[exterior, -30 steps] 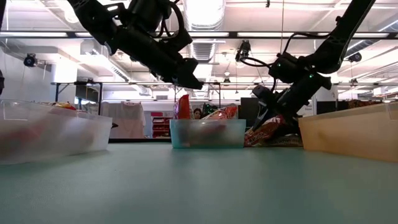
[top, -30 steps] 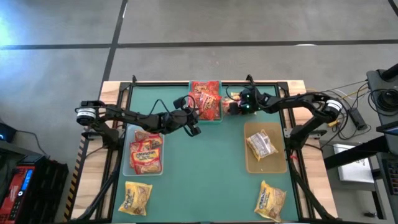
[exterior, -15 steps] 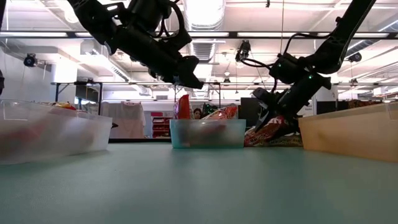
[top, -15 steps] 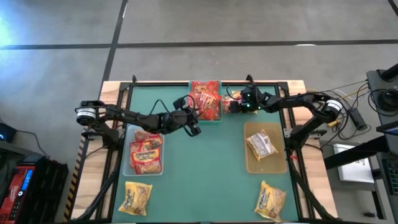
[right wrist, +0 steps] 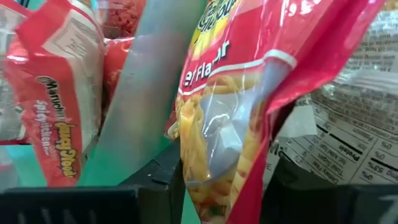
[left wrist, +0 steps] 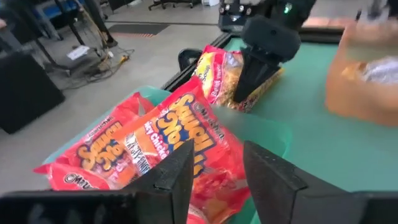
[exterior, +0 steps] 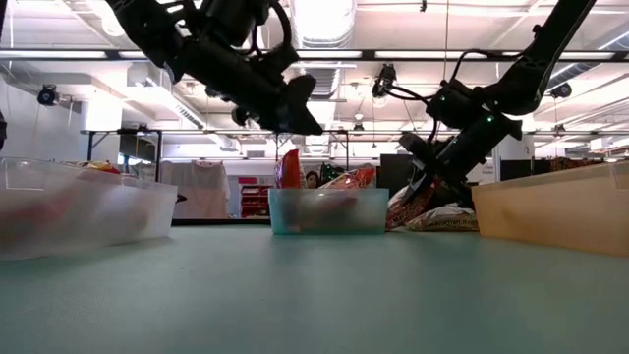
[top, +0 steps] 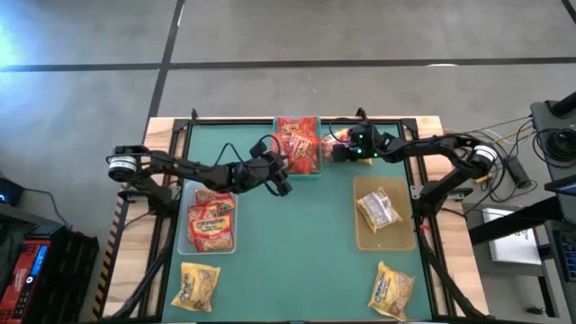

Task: Sort Maruchan noodles
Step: Put red noodle pack into the white transparent bin

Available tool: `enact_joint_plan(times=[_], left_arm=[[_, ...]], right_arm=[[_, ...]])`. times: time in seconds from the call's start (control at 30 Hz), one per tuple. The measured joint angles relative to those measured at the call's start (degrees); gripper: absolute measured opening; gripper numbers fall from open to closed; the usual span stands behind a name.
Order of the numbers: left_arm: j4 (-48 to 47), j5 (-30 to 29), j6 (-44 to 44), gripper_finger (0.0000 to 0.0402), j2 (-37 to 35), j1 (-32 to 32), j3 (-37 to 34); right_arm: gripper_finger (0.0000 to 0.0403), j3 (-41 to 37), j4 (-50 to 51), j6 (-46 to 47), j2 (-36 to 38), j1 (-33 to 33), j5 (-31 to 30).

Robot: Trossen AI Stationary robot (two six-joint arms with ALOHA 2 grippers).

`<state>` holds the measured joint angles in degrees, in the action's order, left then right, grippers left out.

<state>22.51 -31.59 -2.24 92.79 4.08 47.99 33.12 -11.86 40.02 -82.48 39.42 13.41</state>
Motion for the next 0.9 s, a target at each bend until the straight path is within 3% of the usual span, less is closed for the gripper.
enact_joint_plan(times=[0.1,0.27,0.33,0.53,0.73,0.9], left_arm=[[0.20,6.30,-1.67,0.0128,-1.66,0.07,0.00],[1.62,28.94,-2.59,0.0128,-3.68,0.04,0.00],[2.62,34.24,-3.14,0.0128,-3.78,-0.02,0.00],[2.53,35.09,-6.05,0.0128,-3.66,0.19,0.00],[2.18,35.16,-7.39,0.0128,-3.61,0.10,0.00],[0.83,35.19,-7.53,0.0128,-3.56,-0.71,0.00]], right_arm=[[0.0116,0.00,0.34,-0.65,0.76,0.00,0.07],[0.0116,0.00,3.75,-4.16,3.26,0.00,0.11],[0.0116,0.00,5.68,-5.82,4.76,0.00,0.13],[0.0115,0.00,14.90,-12.17,12.33,-0.02,0.42],[0.0115,0.00,24.82,-20.70,22.08,-0.56,6.60],[0.0115,0.00,29.16,-24.84,28.52,-4.04,8.07]])
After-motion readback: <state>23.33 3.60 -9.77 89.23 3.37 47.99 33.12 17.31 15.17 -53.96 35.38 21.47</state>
